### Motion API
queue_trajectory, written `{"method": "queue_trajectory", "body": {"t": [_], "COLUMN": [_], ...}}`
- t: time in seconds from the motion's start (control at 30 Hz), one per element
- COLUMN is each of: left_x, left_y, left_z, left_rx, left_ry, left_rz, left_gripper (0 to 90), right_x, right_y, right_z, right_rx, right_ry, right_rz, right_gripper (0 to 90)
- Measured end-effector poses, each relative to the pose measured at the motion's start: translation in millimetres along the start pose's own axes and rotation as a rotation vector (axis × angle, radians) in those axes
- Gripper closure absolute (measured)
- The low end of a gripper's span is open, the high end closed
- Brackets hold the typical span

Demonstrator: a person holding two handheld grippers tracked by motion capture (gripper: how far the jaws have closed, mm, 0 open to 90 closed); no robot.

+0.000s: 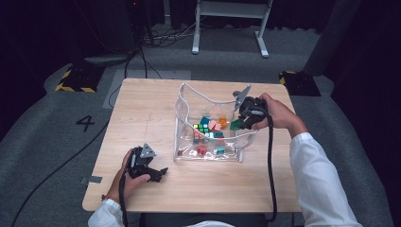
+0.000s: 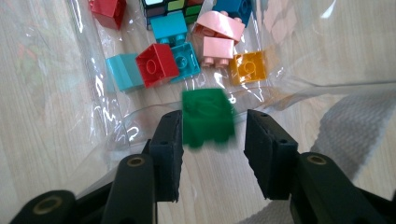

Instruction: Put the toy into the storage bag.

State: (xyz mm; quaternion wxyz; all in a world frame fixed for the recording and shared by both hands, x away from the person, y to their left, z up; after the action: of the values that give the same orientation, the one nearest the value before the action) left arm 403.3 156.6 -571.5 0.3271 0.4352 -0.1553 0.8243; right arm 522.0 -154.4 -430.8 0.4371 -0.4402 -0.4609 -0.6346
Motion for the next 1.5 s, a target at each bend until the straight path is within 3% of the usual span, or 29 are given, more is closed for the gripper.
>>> {"method": "queue_trajectory", "body": {"t": [0.33,0.47,0.7,0.87,1.17,1.37,1.5], "left_x": [0.0,0.0,0.0,0.0,0.0,0.0,0.0], "left_y": [0.0,0.0,0.0,0.0,0.0,0.0,0.0], "left_z": [0.0,0.0,0.0,0.0,0.0,0.0,0.0], "left_rx": [0.000,0.000,0.000,0.000,0.000,0.000,0.000], "left_ry": [0.000,0.000,0.000,0.000,0.000,0.000,0.000], "left_rz": [0.000,0.000,0.001,0.001,0.001,0.000,0.000], "left_gripper": [2.4,2.3,2.4,2.4,2.4,2.4,2.4], "right_x": [-1.0,-3.0,-3.6,-4.4,-3.2,6.6,14.2], "right_y": [-0.7,-1.9,-1.3,-3.5,-3.4,-2.8,1.0], "right_z": [4.9,4.6,6.3,11.3,18.9,23.6,25.6], "right_rx": [-0.011,-0.031,-0.019,-0.026,-0.043,-0.100,-0.101], "right_ry": [0.072,0.072,0.069,0.096,0.166,0.259,0.296], "right_rz": [0.021,0.033,0.022,0.030,-0.008,-0.020,-0.083], "right_gripper": [54.2,54.1,51.0,45.8,35.2,27.8,25.4]}}
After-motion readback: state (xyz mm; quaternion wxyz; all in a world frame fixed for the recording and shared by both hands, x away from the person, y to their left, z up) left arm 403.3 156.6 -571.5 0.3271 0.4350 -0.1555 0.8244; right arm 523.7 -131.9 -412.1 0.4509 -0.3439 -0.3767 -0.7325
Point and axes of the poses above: each handheld gripper's, and its own axes: x roughly backward along the jaws, z roughly out of its top, y roughly to its right, the point moved 9 cm from there along -x, roughly forward along the jaws, and after that the axes turned 6 degrees about -y, right-handed, at the moved point
